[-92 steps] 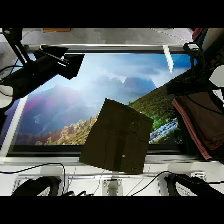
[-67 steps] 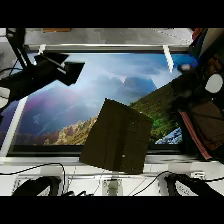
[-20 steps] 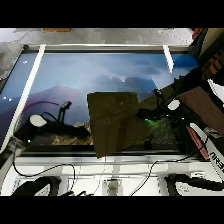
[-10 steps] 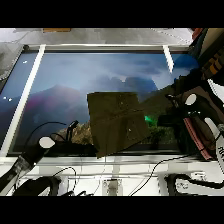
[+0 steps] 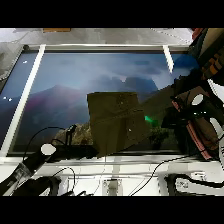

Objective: Fold the clothes and pants, and hang the long-sleeved shirts on hangers.

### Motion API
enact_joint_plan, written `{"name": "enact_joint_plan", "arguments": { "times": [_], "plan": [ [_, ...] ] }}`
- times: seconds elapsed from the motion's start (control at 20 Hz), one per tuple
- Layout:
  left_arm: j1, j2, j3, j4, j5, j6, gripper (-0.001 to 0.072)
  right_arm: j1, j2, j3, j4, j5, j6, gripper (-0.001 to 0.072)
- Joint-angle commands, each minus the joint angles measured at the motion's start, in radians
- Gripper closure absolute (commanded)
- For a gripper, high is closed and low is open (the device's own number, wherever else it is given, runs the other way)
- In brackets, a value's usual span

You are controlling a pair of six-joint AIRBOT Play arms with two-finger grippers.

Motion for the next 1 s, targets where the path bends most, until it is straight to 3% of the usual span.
{"name": "enact_joint_plan", "arguments": {
  "times": [0.0, 0.25, 0.55, 0.65, 0.75, 0.8, 0.85, 0.9, 0.95],
  "plan": [
    [-0.076, -0.021, -0.003, 0.000, 0.074, -0.001, 0.0063, -0.003, 0.000, 0.001, 0.007, 0.011, -0.001, 0.0158],
    [-0.148, -0.094, -0.001, -0.108, 0.182, -0.001, 0.0074, -0.003, 0.000, 0.001, 0.006, 0.043, -0.002, 0.0158],
    [-0.148, -0.096, -0.001, -0.142, 0.208, -0.001, 0.0172, -0.003, 0.000, -0.001, 0.006, 0.080, -0.035, 0.0160],
    [-0.148, -0.096, -0.001, -0.142, 0.216, 0.000, 0.0173, -0.003, -0.001, -0.028, 0.020, 0.084, -0.049, 0.0161],
    [-0.148, -0.096, -0.001, -0.142, 0.223, -0.001, 0.0179, -0.003, -0.001, -0.089, 0.100, 0.086, -0.096, 0.0248],
    [-0.148, -0.096, -0.001, -0.142, 0.223, -0.001, 0.0257, -0.003, -0.001, -0.124, 0.161, 0.086, -0.135, 0.0254],
    [-0.148, -0.096, -0.001, -0.142, 0.222, -0.001, 0.0464, -0.003, -0.001, -0.159, 0.232, 0.082, -0.178, 0.0254],
    [-0.148, -0.096, -0.001, -0.142, 0.222, -0.001, 0.0609, -0.003, -0.001, -0.187, 0.292, 0.074, -0.203, 0.0254],
    [-0.148, -0.096, 0.002, -0.142, 0.222, 0.000, 0.0681, -0.003, -0.001, -0.211, 0.349, 0.059, -0.210, 0.0252]
  ]
}}
